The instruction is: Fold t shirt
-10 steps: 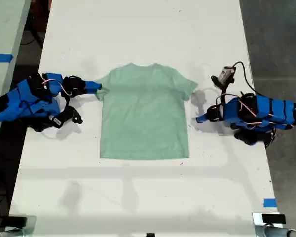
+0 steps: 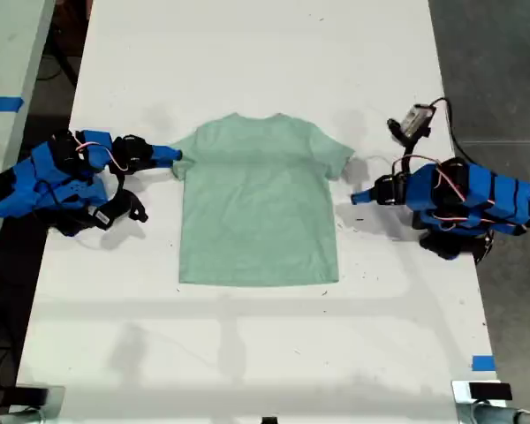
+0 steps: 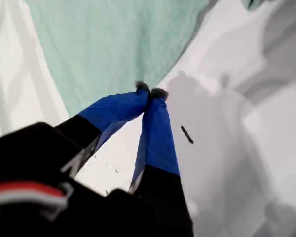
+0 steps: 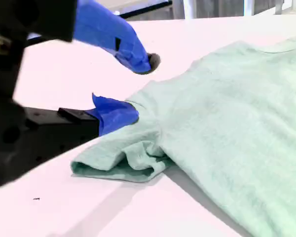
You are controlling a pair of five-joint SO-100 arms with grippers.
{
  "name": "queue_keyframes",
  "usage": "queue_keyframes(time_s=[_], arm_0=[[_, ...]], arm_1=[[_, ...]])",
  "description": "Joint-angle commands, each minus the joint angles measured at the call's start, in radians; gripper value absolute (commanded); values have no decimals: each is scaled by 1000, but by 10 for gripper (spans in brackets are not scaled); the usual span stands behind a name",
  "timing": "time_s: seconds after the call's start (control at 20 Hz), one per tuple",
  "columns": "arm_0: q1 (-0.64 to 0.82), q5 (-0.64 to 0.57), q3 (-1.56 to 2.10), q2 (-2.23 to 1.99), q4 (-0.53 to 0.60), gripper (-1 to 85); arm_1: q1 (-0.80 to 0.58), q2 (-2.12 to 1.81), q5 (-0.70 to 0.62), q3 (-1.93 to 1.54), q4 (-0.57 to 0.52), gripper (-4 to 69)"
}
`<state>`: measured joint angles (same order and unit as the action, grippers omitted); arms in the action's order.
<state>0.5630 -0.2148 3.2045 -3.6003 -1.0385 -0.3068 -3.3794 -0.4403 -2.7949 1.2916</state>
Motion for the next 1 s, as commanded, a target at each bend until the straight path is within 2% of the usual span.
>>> queue_keyframes(time_s=[0.0, 0.1, 0.15, 0.25, 0.3, 0.35, 0.6, 0.95], arm_0=[[-5, 9, 2, -8, 3, 123], [-5, 9, 2, -8, 3, 123], [-5, 9, 2, -8, 3, 123], [-5, 9, 2, -8, 3, 123], [-5, 9, 2, -8, 3, 123], [-5, 9, 2, -8, 3, 123], [-5, 9, 2, -8, 3, 123], [-5, 9, 2, -8, 3, 123]], arm_1=[[-186, 506, -124, 560, 61, 11], [-305, 874, -216, 900, 133, 12], [-379, 1032, -275, 1023, 163, 55], [-512, 1287, -374, 1135, 160, 195], [-554, 1391, -408, 1149, 141, 241], [-578, 1466, -433, 1138, 101, 253], [-652, 1600, -474, 985, -72, 248], [-692, 1669, -503, 870, -187, 242]])
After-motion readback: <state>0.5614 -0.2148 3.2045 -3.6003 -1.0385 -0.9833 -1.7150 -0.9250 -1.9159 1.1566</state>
